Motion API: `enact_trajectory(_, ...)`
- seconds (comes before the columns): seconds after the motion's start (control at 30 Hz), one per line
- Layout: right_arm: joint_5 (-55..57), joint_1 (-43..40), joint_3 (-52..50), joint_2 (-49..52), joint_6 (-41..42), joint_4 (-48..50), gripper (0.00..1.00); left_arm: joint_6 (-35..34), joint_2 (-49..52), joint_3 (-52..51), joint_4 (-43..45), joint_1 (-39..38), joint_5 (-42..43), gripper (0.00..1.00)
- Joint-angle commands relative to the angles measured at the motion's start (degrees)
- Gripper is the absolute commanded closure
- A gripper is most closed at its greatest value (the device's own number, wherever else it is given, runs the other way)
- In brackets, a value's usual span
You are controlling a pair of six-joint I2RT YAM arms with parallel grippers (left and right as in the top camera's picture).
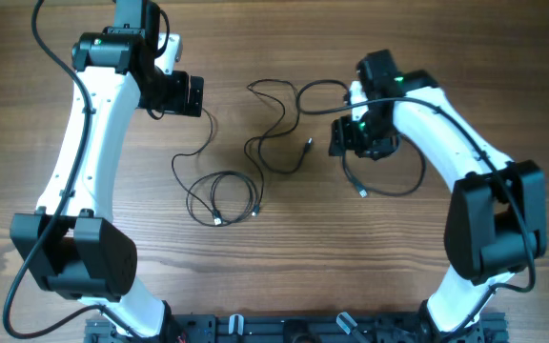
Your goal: Untangle cables
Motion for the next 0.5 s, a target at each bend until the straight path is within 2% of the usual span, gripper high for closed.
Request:
enact_trajectory(0.0,6.8,4.0,-0.5,0.9,0.0,0.3,0.16,0.4,0.0,0.3,0.2,0.2,0.9,0.0)
enact_trajectory(0.03,8.7,5.0,-0.5,0.9,0.3,-0.1,0.0,0.4,0.0,0.3,0.2,0.2,0.9,0.0)
enact_trajectory(0.1,14.4,7.0,0.9,0.9,3.5,-5.0,0.0,0.4,0.0,0.3,0.2,0.2,0.9,0.0)
enact_trajectory(0.2,16.3,7.6,5.9,0.5,3.4,-11.1,0.0,0.4,0.0,0.3,0.7,0.2,0.9,0.0)
enact_trajectory(0.3,16.3,7.6,10.0,-0.4,3.4,-12.0,0.01,0.4,0.0,0.3,1.2,0.2,0.9,0.0)
enact_trajectory(0.33,16.3,7.6,11.3,-0.5,3.2,-12.2,0.03,0.4,0.0,0.3,1.2,0.2,1.2,0.0)
enact_trajectory(0.4,17.6,7.5,13.9,-0.6,3.2,-11.8,0.13,0.4,0.0,0.3,1.1,0.2,2.6,0.0)
enact_trajectory(0.47,21.5,7.3,14.5,-0.6,3.3,-8.8,0.41,0.4,0.0,0.3,1.1,0.2,2.9,0.0)
